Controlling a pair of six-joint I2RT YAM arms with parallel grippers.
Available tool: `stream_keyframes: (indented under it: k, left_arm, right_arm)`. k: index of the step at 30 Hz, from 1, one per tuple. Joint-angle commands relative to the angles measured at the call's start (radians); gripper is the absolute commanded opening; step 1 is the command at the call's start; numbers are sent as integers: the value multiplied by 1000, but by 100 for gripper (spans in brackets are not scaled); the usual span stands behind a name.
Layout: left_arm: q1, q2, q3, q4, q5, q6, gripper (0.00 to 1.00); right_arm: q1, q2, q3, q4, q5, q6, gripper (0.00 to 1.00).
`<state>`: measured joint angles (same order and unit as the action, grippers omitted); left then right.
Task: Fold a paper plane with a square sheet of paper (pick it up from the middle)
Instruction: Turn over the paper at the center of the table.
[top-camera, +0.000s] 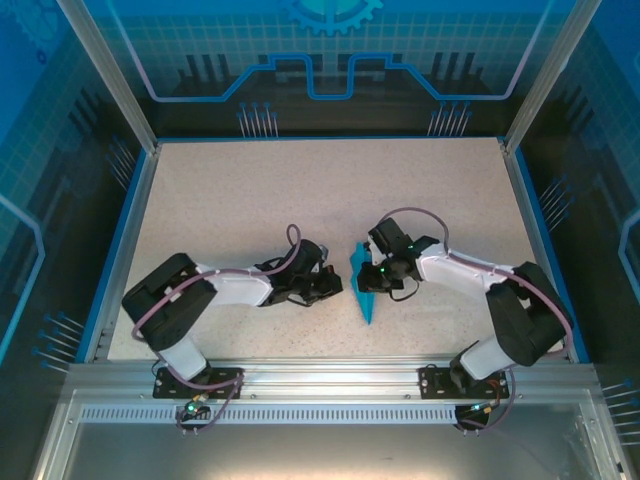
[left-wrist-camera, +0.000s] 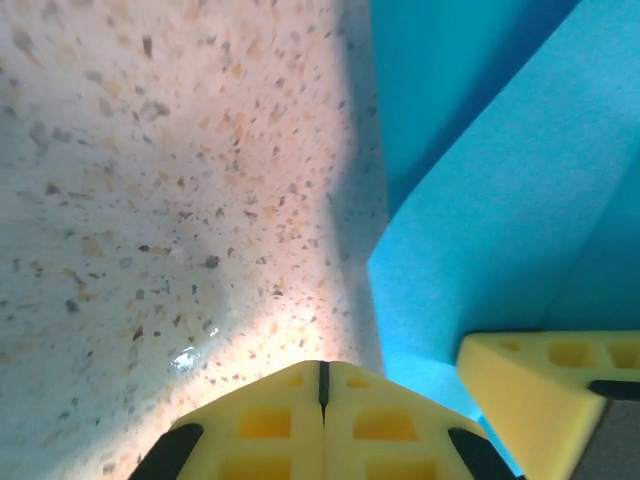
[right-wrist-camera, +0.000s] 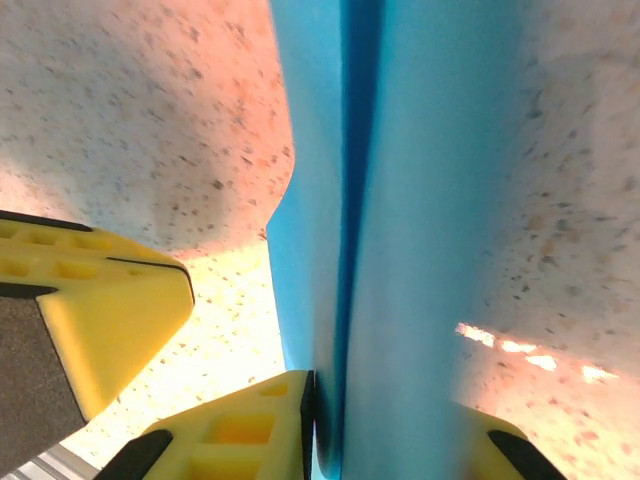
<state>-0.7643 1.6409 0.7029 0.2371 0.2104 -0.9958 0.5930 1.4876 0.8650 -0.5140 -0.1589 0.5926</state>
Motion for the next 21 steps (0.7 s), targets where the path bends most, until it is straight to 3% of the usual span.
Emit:
stream_keyframes:
  k: [1, 5, 10, 16, 21]
  left_arm:
    - [-7, -105, -30, -112, -110, 37, 0]
    - [-7, -201, -45, -214, -207, 62, 0]
    - [-1, -348, -90, -301, -321, 46, 0]
    - [34, -558, -179, -436, -431, 13, 0]
    - [72, -715, -231, -490, -433, 25, 0]
  right_arm:
    - [49, -53, 104, -210, 212, -26, 18]
    - [137, 3, 229, -427, 483, 30, 19]
    - [236, 195, 378, -589, 684, 143, 19]
    - [354, 501, 584, -693, 741, 231, 20]
    - [439, 695, 747, -683, 659, 219, 22]
